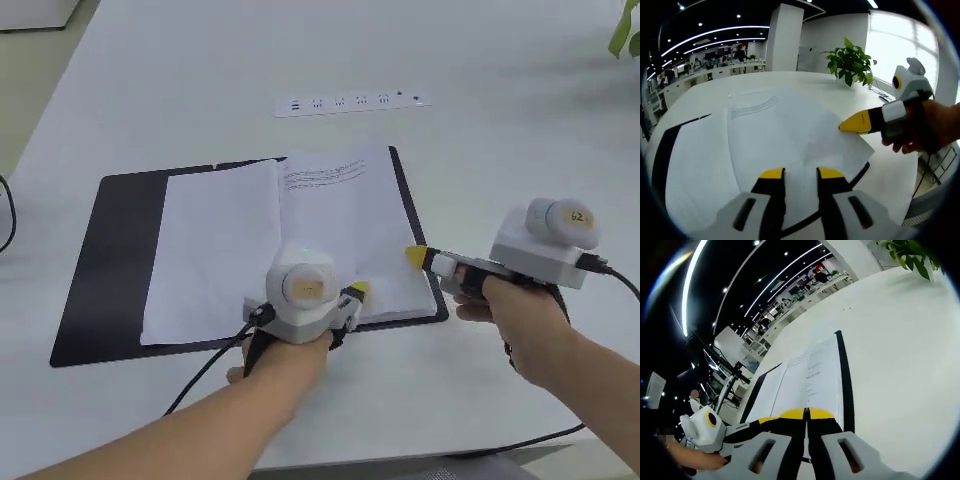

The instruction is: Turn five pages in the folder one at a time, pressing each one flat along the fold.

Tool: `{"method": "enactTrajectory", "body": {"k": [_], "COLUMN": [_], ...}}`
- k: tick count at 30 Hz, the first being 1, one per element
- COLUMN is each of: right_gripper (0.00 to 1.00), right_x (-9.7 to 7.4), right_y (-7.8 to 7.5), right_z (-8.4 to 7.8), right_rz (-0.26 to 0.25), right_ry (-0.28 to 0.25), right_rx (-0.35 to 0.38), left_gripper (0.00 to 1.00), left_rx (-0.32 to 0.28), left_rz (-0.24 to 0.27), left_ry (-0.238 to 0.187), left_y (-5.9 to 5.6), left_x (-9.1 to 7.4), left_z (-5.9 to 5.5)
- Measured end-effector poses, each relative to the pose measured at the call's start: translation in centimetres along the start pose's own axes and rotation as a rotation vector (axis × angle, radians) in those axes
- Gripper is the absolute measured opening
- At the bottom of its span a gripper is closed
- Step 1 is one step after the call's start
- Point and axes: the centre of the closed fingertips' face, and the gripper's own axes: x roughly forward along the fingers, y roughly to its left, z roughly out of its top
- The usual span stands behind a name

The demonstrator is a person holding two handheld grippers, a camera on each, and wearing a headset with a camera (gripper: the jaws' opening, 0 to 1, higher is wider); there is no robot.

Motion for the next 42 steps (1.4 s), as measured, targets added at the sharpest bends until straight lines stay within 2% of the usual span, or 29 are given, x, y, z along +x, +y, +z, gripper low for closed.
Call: {"method": "enactTrajectory", "body": {"k": [5, 7, 9, 10, 12, 13, 17, 23, 26, 27, 31, 35, 42], "right_gripper": [0.00, 0.00, 0.00, 0.00, 0.00, 0.00, 0.00, 0.00, 0.00, 0.00, 0.00, 0.00, 0.00], "right_x": [-0.9, -1.2, -1.5, -1.6, -1.8, -1.8, -1.6, -0.7, 0.0, 0.1, 2.1, 4.2, 7.8], "right_y": [2.3, 3.5, 4.2, 5.1, 6.0, 6.9, 9.6, 12.8, 14.9, 15.1, 17.2, 18.6, 20.1], "right_z": [0.6, 0.8, 1.0, 1.0, 1.2, 1.3, 1.5, 1.2, 0.7, 0.7, 0.2, -0.5, -2.9], "right_rz": [0.004, 0.028, 0.033, 0.053, 0.056, 0.080, 0.116, 0.162, 0.190, 0.194, 0.231, 0.244, 0.232], "right_ry": [-0.001, -0.007, -0.013, -0.012, -0.019, -0.022, -0.029, -0.017, -0.005, -0.005, 0.020, 0.047, 0.104], "right_rx": [0.021, 0.070, 0.078, 0.104, 0.095, 0.113, 0.119, 0.139, 0.150, 0.154, 0.161, 0.161, 0.149], "left_gripper": [0.29, 0.31, 0.32, 0.32, 0.33, 0.33, 0.35, 0.36, 0.37, 0.37, 0.37, 0.37, 0.37], "left_rx": [0.017, 0.017, 0.019, 0.019, 0.022, 0.022, 0.017, -0.004, 0.000, -0.003, -0.004, -0.014, -0.020], "left_rz": [-0.005, -0.010, -0.011, -0.011, -0.012, -0.008, 0.009, 0.025, 0.037, 0.039, 0.052, 0.067, 0.101], "left_ry": [-0.013, -0.026, -0.028, -0.029, -0.035, -0.037, -0.055, -0.076, -0.078, -0.084, -0.095, -0.107, -0.094], "left_y": [1.0, 1.4, 2.1, 2.3, 3.0, 3.5, 5.2, 7.0, 7.8, 8.1, 9.0, 9.8, 11.9], "left_x": [-2.5, -3.7, -4.9, -5.2, -6.5, -7.2, -10.0, -13.7, -15.8, -16.2, -18.0, -19.8, -22.1], "left_z": [0.7, 1.3, 1.7, 1.7, 2.0, 2.0, 2.7, 3.5, 3.6, 3.7, 3.9, 3.9, 2.5]}}
